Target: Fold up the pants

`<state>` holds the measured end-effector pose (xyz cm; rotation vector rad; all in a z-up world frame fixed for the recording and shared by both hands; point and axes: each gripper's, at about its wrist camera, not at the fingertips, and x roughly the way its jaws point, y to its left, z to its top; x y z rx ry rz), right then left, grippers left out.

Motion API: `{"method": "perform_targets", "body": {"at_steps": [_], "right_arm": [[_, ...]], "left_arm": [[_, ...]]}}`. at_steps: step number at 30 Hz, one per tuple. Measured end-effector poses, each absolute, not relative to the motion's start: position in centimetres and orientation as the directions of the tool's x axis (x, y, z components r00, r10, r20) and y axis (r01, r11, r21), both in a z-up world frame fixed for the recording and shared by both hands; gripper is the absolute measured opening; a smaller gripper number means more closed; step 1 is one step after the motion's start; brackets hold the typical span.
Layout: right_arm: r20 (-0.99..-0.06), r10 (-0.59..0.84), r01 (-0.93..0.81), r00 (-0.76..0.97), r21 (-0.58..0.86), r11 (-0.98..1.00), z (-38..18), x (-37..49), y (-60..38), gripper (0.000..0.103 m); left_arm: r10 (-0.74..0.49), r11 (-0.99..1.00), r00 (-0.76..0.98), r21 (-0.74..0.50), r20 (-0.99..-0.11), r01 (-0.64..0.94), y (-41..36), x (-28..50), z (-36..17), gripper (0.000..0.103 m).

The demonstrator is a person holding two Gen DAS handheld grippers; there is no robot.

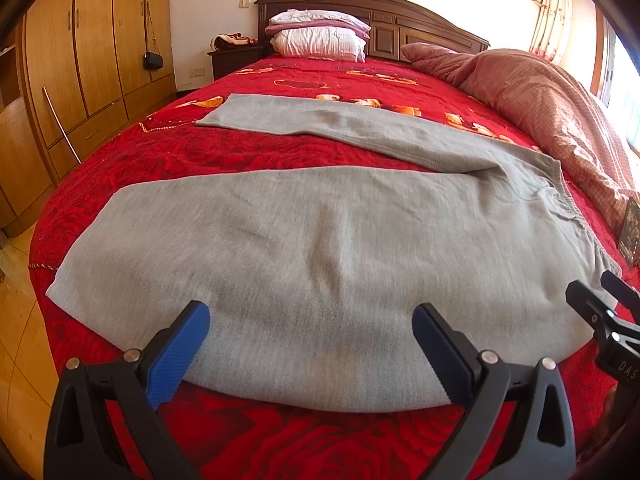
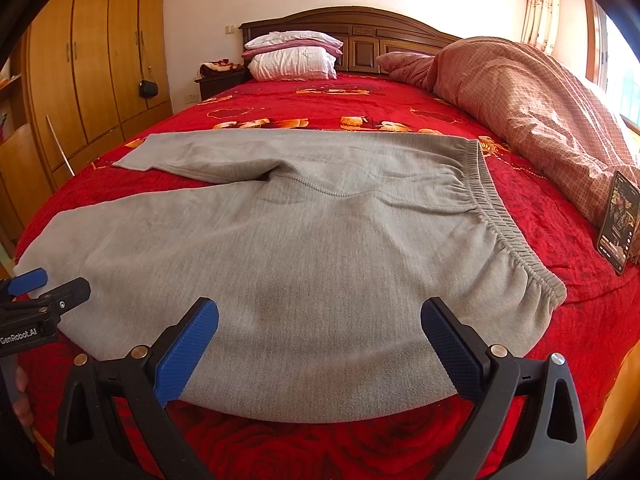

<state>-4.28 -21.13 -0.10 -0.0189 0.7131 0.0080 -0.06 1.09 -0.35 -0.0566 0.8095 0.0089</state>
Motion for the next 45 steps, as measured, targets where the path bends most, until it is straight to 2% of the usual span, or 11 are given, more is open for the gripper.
{"method": "perform_targets", "body": {"at_steps": [23, 33, 39, 45], "right_arm": [[-0.667, 0.004, -0.005, 0.745, 0.001, 1.0, -0.2, -3.9, -21.4, 0.103], [-0.736, 0.043, -0.009, 0.675, 0.049, 0.999, 0.0, -2.1, -22.6, 0.103], [-0.756, 0.058, 0.003, 0.652, 0.078, 0.997, 1.1, -0.5, -24.7, 0.103], [-0.764, 0.047, -0.008, 0.644, 0.054, 0.999, 2.7, 2.3, -26.5, 0.103]], "left_arm": [[-0.016, 0.998, 0.682, -0.052, -0.731, -0.032, 1.1, 0.1, -0.6, 0.103], [-0.073, 0.996, 0.649, -0.084, -0.757, 0.015, 0.8, 0.8, -0.2, 0.103], [-0.052, 0.997, 0.616, -0.007, -0.786, 0.075, -0.6, 2.4, 0.6, 0.103], [-0.078, 0.992, 0.628, 0.004, -0.774, 0.129, -1.7, 4.8, 3.0, 0.103]]}}
